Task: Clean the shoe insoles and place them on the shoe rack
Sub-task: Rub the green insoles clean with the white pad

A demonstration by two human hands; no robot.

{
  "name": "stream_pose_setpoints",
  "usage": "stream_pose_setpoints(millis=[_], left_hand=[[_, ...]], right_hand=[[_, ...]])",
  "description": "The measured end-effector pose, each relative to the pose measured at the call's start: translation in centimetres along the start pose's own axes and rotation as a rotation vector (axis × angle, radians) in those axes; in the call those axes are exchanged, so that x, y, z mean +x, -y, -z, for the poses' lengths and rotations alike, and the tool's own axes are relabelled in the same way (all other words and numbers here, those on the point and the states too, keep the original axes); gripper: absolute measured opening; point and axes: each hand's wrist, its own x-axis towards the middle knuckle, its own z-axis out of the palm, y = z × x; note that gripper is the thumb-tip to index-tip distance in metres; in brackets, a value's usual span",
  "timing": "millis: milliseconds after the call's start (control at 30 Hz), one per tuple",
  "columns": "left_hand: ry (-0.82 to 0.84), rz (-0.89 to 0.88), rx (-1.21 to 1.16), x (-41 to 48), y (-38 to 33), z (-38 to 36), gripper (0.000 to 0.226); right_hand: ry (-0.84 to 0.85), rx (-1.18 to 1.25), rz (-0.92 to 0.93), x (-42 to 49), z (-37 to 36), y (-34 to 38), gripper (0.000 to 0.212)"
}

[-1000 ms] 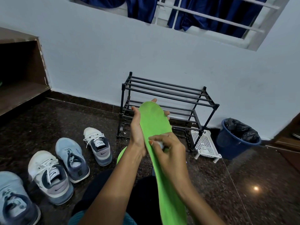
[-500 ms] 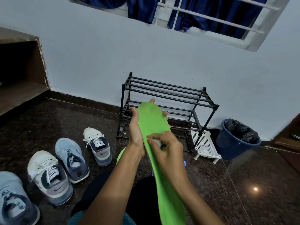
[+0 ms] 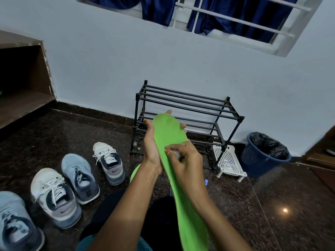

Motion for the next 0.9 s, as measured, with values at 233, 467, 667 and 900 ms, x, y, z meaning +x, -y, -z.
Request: stream_pose_setpoints(millis=[233,467,667,900], left_hand=[[0.02,-0.004,-0.031,0.0,-0.4,-0.2,0.066],[-0.014,-0.001,0.023,-0.2,-0.3,-0.1,0.069],[-0.037,0.012,0.032,-0.3,-0.4,-0.4,0.066],[-0.052,0.13,0.135,-1.0,-0.4,-1.2,0.075]], right_hand=[[0.084,0.103,0.019,-2.2,0.2,0.9,0.011],[-0.056,-0.107,0.04,0.1,0.5,-0.7,0.008],[-0.036,-0.013,0.012,0.8,1.2,-0.7,0.009],[-0.149,-0.008,-0.025,2.1,1.5,-0.8,0.01]])
